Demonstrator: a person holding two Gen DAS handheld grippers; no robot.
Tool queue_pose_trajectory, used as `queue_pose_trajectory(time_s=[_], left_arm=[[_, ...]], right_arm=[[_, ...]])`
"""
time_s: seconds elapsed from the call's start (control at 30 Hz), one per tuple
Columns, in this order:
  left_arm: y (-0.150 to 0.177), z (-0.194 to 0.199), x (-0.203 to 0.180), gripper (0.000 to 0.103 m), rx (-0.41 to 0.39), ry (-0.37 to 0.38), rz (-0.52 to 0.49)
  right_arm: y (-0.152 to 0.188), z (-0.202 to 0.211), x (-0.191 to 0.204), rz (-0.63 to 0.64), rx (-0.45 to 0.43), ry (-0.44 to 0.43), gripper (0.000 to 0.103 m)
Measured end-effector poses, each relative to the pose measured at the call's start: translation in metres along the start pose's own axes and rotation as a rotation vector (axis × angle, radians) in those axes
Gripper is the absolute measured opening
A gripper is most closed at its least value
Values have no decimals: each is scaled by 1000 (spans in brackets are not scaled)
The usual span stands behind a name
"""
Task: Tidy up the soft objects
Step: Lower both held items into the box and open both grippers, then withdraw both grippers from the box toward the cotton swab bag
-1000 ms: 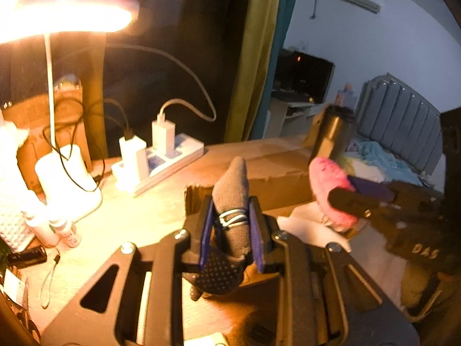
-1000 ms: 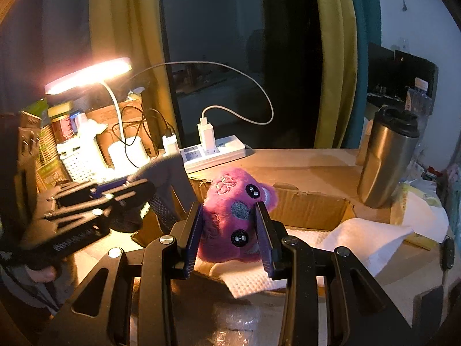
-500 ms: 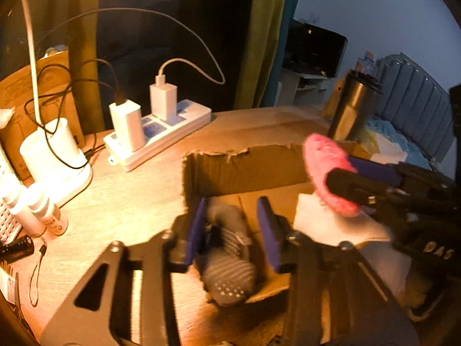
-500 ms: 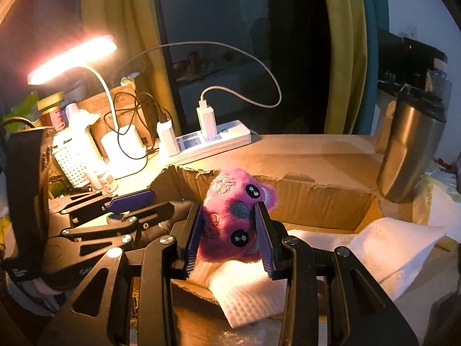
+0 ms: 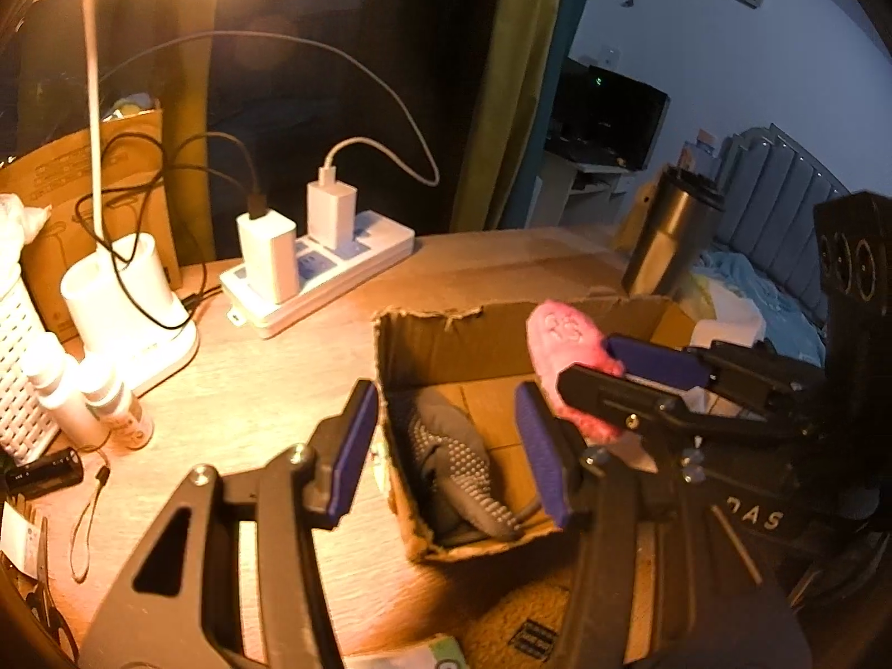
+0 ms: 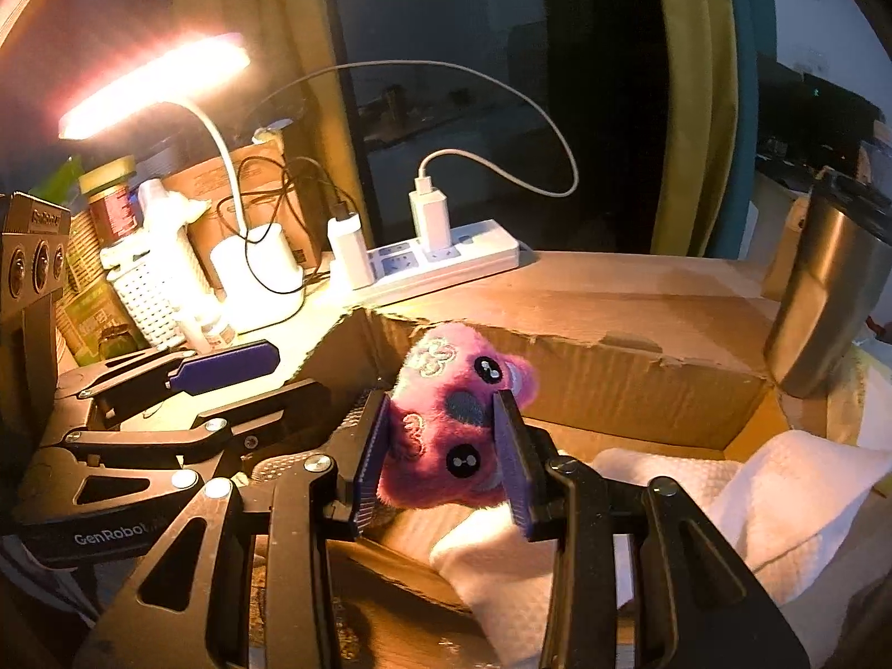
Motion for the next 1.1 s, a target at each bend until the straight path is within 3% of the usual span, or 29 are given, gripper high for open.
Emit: queue_pose_trajectory(time_s=[0.07,0.13,1.1], left_arm=[[-1,4,2,53,-5,-7,3],[-1,6,4,53,-11,-11,1],[5,85,-6,53,-79,-1,-4]], right_arm=[[0,1,0,-2,-1,11,51],[-2,3,-1,-11,-7,14,55],[-4,85,31,33,-86,60,55]])
Point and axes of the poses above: each gripper's, at about its wrist camera, not at the fingertips, and z roughly against the way its jaws point, x to its left, y to its underside, the point moved 3 cm from there along -z, roughly the way its jaws point, and after that the axes turned 12 degrees about -x, right-handed, at the moved point
